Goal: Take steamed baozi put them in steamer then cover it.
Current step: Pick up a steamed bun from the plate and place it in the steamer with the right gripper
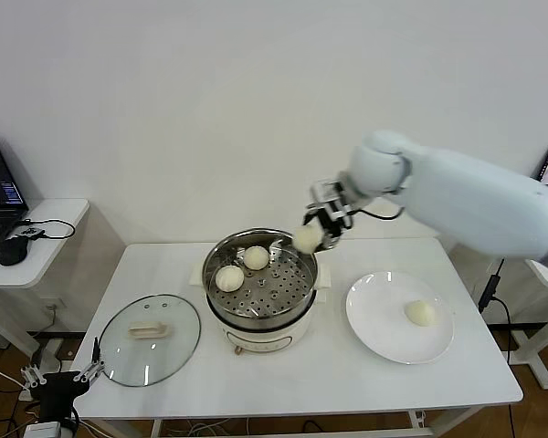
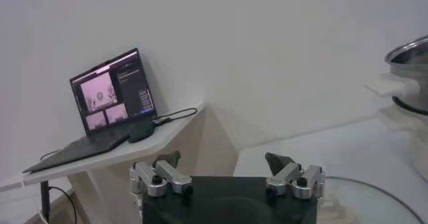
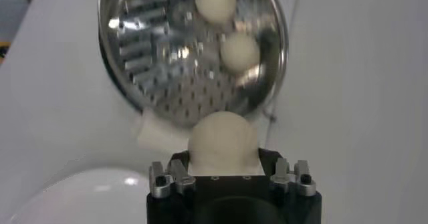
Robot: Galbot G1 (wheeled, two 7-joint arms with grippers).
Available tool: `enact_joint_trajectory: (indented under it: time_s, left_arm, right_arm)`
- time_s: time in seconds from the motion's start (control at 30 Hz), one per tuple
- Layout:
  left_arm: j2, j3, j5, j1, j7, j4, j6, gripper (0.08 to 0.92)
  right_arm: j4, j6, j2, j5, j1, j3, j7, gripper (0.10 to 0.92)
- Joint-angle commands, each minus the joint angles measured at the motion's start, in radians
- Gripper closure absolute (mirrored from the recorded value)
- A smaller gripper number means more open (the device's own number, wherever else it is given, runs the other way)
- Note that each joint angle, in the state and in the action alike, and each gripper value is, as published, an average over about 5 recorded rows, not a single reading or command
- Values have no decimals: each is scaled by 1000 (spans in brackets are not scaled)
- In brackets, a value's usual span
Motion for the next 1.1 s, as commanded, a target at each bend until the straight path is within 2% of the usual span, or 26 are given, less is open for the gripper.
enact_joint_trajectory:
  time_s: [0.03, 0.3, 0.57, 1.1]
  left_arm:
    - [-4, -15, -6, 5, -2, -13, 0, 177]
    - [-7, -16, -9, 1, -4, -11, 0, 177]
    - [-14, -9, -9, -8, -5, -3, -1, 177]
    - [-20, -4, -8, -7, -6, -7, -2, 177]
  right_arm:
    - [-76, 159, 237, -42, -54, -77, 13, 372]
    - [-120, 327, 264, -180, -111, -115, 23, 372]
    - [-132, 414, 273, -223, -112, -128, 18, 365]
    - [-87, 440, 220, -217, -99, -135, -20, 361]
